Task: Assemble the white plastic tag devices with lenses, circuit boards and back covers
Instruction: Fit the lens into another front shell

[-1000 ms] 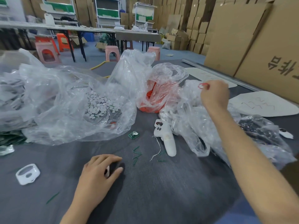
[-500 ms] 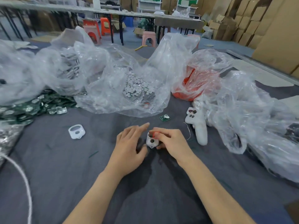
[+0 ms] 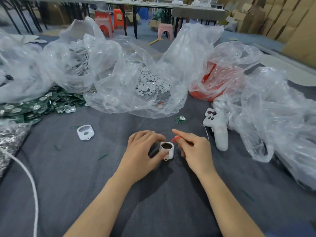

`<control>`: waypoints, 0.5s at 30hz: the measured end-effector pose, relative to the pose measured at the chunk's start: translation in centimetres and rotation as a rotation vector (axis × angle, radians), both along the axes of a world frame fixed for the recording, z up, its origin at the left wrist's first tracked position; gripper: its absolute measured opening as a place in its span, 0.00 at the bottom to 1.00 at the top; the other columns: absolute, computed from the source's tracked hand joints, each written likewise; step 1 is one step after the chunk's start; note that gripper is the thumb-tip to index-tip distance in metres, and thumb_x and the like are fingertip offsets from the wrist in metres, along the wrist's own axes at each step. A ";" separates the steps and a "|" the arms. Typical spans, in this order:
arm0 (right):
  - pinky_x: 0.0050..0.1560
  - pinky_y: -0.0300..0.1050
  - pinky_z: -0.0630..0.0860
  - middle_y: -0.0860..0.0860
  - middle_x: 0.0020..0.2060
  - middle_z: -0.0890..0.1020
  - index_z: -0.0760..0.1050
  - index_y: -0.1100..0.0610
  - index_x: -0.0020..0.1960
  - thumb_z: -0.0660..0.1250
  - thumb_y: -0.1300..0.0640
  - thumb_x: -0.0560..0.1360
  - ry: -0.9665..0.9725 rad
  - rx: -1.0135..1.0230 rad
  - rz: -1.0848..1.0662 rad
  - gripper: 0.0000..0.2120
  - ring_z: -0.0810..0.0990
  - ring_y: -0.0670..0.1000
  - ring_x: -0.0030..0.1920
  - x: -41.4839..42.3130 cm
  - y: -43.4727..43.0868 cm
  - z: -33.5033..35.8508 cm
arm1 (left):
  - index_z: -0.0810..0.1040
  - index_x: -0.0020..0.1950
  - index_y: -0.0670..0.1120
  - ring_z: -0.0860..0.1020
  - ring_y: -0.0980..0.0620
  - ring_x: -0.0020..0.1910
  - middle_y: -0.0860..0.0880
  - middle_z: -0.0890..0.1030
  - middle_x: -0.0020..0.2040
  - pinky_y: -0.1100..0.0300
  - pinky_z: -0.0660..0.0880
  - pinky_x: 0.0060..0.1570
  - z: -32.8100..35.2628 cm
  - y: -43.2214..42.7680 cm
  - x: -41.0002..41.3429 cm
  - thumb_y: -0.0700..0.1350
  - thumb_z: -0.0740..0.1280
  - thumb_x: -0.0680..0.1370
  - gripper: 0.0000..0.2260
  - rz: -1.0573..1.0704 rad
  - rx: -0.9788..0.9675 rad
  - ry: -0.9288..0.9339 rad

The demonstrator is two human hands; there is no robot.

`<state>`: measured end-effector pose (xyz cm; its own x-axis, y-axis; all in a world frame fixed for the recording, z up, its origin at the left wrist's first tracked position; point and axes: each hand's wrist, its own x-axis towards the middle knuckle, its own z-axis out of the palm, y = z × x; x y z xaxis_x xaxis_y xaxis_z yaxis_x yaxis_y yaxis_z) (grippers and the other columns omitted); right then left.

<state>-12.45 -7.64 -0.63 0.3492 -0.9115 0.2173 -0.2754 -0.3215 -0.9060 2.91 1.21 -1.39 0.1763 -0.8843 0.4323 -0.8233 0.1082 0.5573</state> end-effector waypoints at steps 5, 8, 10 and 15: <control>0.39 0.42 0.77 0.50 0.35 0.81 0.82 0.55 0.56 0.69 0.66 0.74 0.049 -0.123 0.100 0.13 0.77 0.45 0.31 0.6 1.3 0.7 | 0.80 0.52 0.54 0.74 0.58 0.53 0.61 0.82 0.45 0.52 0.70 0.57 0.2 0.0 -0.1 0.54 0.68 0.73 0.10 -0.015 -0.131 0.094; 0.46 0.39 0.78 0.49 0.42 0.83 0.81 0.57 0.58 0.71 0.66 0.73 0.021 -0.086 0.198 0.14 0.82 0.47 0.41 0.7 1.6 1.1 | 0.83 0.47 0.48 0.75 0.57 0.48 0.57 0.82 0.42 0.52 0.74 0.49 -0.2 -0.2 0.0 0.44 0.70 0.73 0.04 0.029 -0.240 0.033; 0.52 0.39 0.78 0.48 0.46 0.84 0.81 0.57 0.59 0.72 0.64 0.73 0.009 -0.017 0.246 0.15 0.83 0.46 0.47 0.5 1.6 1.2 | 0.83 0.45 0.48 0.74 0.57 0.48 0.57 0.82 0.41 0.53 0.73 0.48 -0.3 -0.2 0.1 0.42 0.70 0.73 0.04 0.053 -0.252 0.024; 0.47 0.31 0.76 0.42 0.42 0.85 0.82 0.55 0.53 0.73 0.62 0.72 0.025 0.018 0.264 0.10 0.83 0.40 0.43 0.0 1.1 1.7 | 0.83 0.46 0.47 0.76 0.53 0.49 0.55 0.82 0.42 0.50 0.73 0.49 0.0 -0.1 0.0 0.43 0.69 0.74 0.04 0.018 -0.217 -0.067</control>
<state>-12.47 -6.52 1.03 0.5808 -0.7916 0.1897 -0.2067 -0.3688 -0.9062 2.88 1.14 -1.40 0.1553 -0.7665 0.6232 -0.8605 0.2048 0.4664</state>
